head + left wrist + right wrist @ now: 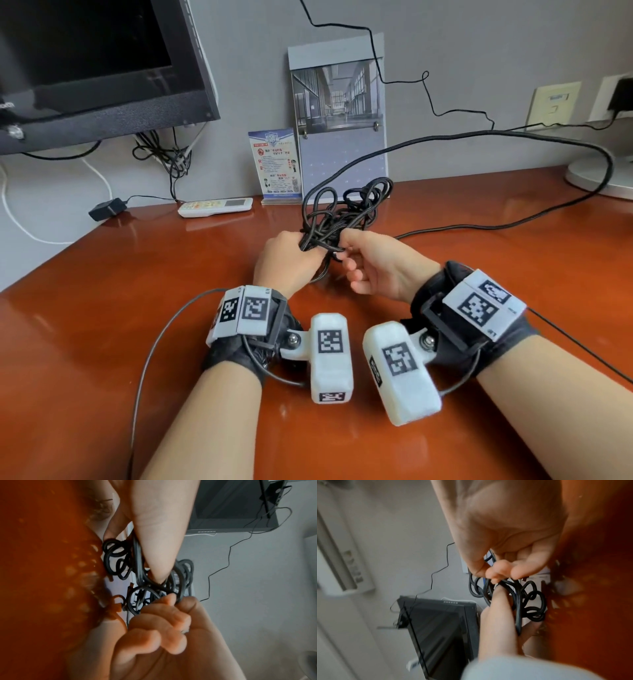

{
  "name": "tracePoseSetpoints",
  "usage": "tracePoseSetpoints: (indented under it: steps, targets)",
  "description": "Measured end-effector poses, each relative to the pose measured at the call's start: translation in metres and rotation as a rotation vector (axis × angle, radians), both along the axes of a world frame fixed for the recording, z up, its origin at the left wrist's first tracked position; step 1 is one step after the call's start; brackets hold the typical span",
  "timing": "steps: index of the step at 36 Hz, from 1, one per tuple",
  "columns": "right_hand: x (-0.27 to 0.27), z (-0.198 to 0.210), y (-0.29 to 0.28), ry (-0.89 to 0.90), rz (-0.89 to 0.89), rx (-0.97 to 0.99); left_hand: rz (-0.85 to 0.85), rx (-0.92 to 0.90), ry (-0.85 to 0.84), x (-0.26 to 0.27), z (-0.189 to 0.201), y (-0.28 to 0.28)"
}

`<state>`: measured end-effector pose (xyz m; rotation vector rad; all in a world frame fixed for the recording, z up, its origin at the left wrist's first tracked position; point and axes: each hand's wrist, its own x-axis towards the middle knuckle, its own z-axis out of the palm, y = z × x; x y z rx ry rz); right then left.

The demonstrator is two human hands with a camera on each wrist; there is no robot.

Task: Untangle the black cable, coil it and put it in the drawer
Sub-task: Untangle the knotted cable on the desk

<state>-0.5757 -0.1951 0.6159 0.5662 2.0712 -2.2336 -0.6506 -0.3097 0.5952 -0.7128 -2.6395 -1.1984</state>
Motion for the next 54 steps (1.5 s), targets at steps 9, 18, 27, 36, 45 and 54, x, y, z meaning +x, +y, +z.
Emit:
tracePoseSetpoints:
  steps: [9, 18, 27, 36, 45, 54]
  targets:
    - [0.001, 0.004, -0.007, 0.012, -0.025, 0.167, 0.147, -0.03, -0.017, 0.004, 0.002, 0.003]
    - [0.003, -0.001, 0.005, 0.034, -0.061, -0.002, 0.007, -0.011, -0.012, 0.007, 0.0, 0.007]
    - [0.004, 0.005, 0.013, 0.014, 0.122, -0.088, 0.039, 0.032, -0.079, 0.004, 0.0, 0.009]
    - [0.01, 0.011, 0.005, -0.016, 0.074, 0.336, 0.087, -0.019, -0.053, 0.005, 0.001, 0.011]
    - [0.01, 0.006, 0.014, 0.03, 0.152, 0.199, -0.033, -0.034, -0.071, 0.009, 0.001, 0.011]
    - [0.014, 0.012, 0.016, -0.005, 0.128, 0.176, 0.129, -0.054, -0.078, 0.005, 0.002, 0.012]
